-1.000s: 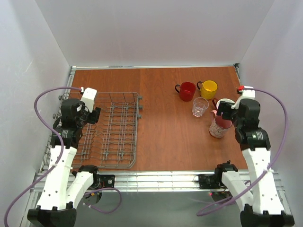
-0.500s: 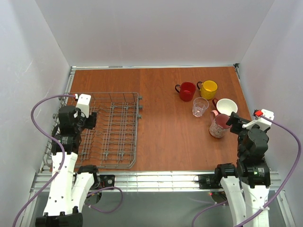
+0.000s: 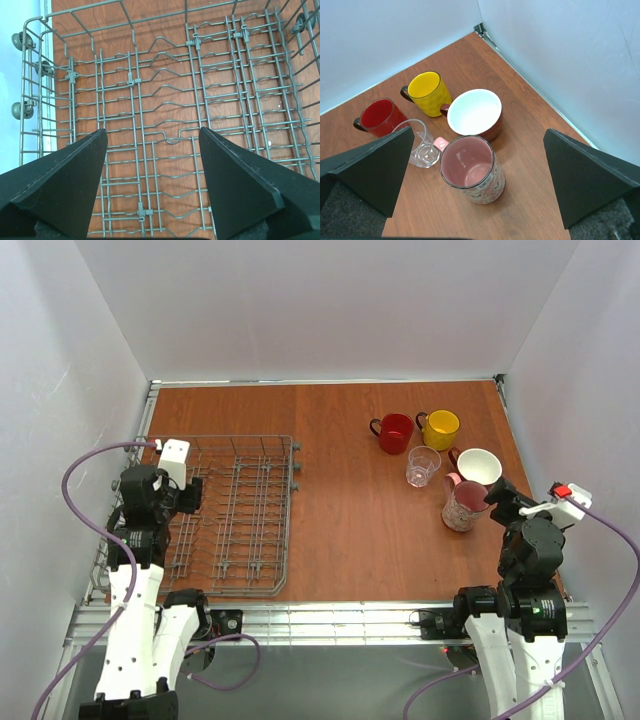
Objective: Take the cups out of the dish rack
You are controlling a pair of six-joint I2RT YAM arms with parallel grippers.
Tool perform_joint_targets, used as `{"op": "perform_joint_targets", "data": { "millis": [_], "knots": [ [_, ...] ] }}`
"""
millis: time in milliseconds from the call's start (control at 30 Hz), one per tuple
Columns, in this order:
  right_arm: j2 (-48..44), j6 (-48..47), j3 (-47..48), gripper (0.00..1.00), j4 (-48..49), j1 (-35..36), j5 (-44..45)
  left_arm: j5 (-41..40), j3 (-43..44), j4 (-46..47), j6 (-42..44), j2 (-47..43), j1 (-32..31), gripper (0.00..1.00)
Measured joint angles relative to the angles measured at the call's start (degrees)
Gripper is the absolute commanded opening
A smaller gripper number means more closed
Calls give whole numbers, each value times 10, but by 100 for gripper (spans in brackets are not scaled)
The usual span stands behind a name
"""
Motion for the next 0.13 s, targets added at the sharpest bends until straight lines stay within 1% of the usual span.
{"op": "perform_joint_targets", "data": {
  "millis": [133],
  "knots": [
    [0,19,0,99,2,1,19,3,0,0,1,0,2,70]
  ]
}}
